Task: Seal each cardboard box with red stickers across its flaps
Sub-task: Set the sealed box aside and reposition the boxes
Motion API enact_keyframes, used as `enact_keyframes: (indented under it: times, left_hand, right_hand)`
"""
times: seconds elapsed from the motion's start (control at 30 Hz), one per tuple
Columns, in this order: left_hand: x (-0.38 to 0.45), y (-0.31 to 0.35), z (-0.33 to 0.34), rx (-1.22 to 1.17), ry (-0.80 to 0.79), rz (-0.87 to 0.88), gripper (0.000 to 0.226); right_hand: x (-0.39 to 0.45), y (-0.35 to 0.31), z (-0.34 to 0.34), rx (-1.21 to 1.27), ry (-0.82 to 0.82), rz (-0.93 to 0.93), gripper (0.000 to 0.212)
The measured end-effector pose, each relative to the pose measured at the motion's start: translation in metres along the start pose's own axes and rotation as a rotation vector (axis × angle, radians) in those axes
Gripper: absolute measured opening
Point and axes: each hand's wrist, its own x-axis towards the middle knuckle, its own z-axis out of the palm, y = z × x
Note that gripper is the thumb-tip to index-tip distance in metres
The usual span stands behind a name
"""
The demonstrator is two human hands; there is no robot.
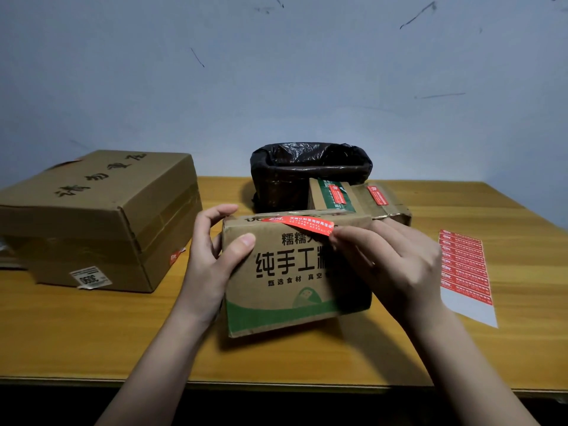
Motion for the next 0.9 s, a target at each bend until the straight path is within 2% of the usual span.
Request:
enact_keyframes:
  times: [0.07,0.17,0.27,0.37,0.5,0.9]
  left_hand:
    - [0.0,0.0,-0.001,0.017,0.01,0.036,0.071]
    - [-0.002,0.002,0.001,0.054,0.01,0.114,0.07]
    - [-0.003,0.002,0.001,0.085,0.014,0.163,0.068]
    - [-0.003,0.001,-0.001,0.125,0.048,0.197,0.061]
    - [0.0,-0.005,-0.006,0.248,0.086,0.277,0.057]
    - [-0.002,-0.007,-0.01,0.411,0.12,0.423,0.059]
  right_hand:
    - [-0.001,-0.008,0.0,0.112,0.005,0.158,0.014]
    - [0.003,-0.026,-0.002,0.37,0.048,0.567,0.012]
    - [0.013,-0.036,-0.006,0.661,-0.024,1.001,0.015]
    - [0.022,-0.036,-0.01,0.868,-0.095,1.235,0.018]
    - [0.029,-0.036,-0.01,0.976,-0.206,1.308,0.019]
    - [0.033,-0.039,-0.007,1.008,-0.221,1.328,0.013]
